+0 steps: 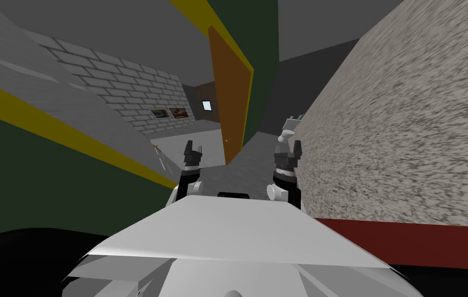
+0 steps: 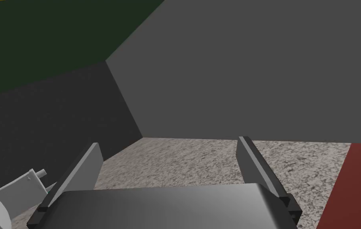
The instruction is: Push the door open
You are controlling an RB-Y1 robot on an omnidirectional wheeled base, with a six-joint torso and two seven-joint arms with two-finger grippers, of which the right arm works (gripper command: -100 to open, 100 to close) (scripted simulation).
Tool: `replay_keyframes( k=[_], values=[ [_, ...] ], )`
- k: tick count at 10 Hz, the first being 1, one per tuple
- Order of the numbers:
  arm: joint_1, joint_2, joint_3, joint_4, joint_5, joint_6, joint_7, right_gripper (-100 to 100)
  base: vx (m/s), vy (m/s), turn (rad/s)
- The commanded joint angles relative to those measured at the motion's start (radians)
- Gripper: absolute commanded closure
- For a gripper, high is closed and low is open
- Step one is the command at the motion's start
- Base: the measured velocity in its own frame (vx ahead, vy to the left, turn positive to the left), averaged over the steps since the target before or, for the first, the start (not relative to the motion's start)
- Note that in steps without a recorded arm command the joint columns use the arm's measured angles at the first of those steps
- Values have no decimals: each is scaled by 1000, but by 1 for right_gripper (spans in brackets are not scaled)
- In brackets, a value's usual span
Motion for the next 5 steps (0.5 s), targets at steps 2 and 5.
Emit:
replay_keyframes(
  k=[2,5],
  values=[
    [-19,-16,15,55,3,-9,0,-100,114,-16,85],
    [-37,-30,29,110,5,-19,0,-100,123,-26,86]
  ],
)
